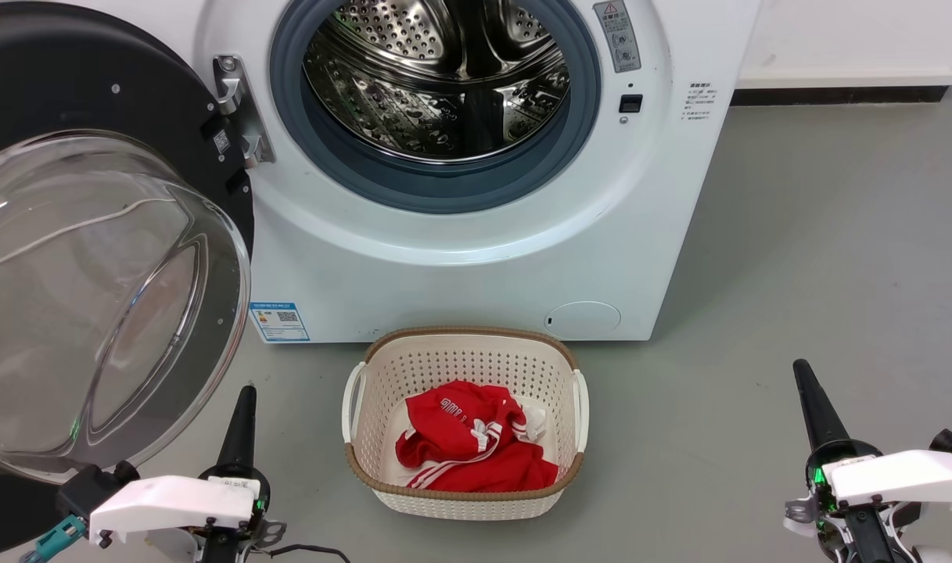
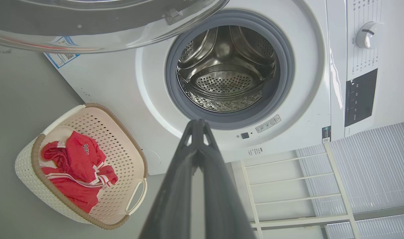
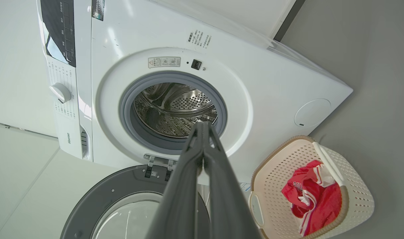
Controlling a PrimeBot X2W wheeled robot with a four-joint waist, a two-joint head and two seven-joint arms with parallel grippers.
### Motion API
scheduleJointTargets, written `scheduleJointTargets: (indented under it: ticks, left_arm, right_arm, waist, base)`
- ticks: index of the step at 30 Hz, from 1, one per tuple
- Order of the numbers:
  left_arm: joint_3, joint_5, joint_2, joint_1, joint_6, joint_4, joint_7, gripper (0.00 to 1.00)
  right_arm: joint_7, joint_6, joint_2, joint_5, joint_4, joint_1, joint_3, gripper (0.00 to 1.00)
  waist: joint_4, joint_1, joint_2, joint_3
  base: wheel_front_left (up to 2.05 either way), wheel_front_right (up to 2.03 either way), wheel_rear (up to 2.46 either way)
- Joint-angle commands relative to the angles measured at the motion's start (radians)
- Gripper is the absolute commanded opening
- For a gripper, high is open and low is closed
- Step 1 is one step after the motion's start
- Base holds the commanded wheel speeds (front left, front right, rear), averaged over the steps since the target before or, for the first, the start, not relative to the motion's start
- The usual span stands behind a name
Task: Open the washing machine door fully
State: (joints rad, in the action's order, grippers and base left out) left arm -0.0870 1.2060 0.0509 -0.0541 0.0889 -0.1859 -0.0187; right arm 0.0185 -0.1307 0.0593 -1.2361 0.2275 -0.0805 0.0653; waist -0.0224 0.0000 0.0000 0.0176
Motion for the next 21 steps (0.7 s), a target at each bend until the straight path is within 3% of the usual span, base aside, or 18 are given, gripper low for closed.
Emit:
scheduleJointTargets:
  ticks: [1, 21]
  left_arm:
    - [-0.005, 0.026, 0.001, -0.025, 0.008, 0.002, -0.006, 0.0]
    - [-0.016, 0.203, 0.0, -0.042, 0.026, -0.028, -0.049, 0.0]
  right_arm:
    - [0.006, 0.0, 0.005, -0.028, -0.003, -0.018, 0.004, 0.0]
    - [0.044, 0.0, 0.003, -0.197, 0.007, -0.027, 0.019, 0.0]
  waist:
    - [0.001, 0.0, 0.0, 0.0]
    - [0.01, 0.0, 0.0, -0.006]
  base:
    - [0.0, 0.0, 0.0]
    - [0.0, 0.0, 0.0]
